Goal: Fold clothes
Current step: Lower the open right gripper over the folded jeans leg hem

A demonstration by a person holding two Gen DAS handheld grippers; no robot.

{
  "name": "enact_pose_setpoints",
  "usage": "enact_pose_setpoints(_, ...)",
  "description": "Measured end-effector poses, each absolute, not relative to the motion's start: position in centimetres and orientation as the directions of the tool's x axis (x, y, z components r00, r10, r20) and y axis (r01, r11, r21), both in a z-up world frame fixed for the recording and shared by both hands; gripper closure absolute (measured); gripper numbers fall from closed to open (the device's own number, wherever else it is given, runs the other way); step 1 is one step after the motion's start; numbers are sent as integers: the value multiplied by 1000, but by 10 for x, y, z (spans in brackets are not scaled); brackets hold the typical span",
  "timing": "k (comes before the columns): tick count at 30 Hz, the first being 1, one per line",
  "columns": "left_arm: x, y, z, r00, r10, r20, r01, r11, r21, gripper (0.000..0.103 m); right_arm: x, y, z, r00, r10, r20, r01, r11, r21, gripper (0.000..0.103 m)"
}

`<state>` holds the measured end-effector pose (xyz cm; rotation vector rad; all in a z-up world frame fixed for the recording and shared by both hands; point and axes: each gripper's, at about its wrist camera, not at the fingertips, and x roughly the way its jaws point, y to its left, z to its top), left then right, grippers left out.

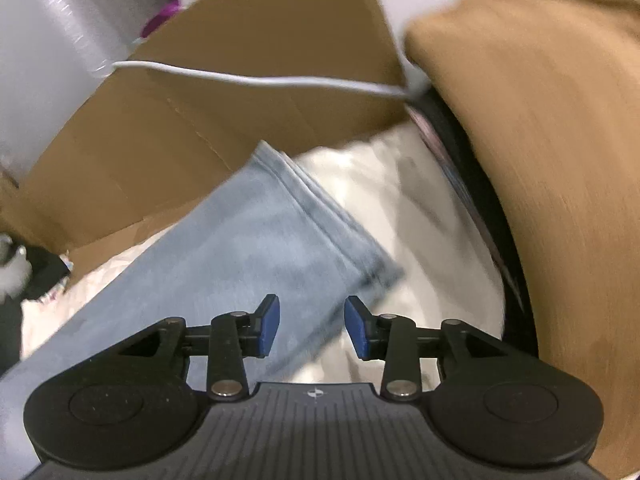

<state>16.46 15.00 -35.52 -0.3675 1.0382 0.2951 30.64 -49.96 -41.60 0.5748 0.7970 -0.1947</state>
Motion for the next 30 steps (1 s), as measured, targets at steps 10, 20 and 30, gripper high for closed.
enact_pose_setpoints(10,176,128,-350,478,55,-876,-386,910,-154,39,313,-495,-447,690,106,-716,421,745,517,60)
enact_pose_setpoints(20,172,132,-354,454,78,-888,-385,915,-117,39,316,-512,-457,724,159,-671,446,634,632,86)
enact_pose_setpoints(30,171,136,-357,452,80,-888,-404,906,-125,39,315,-515,-462,744,194,-639,452,558,696,81)
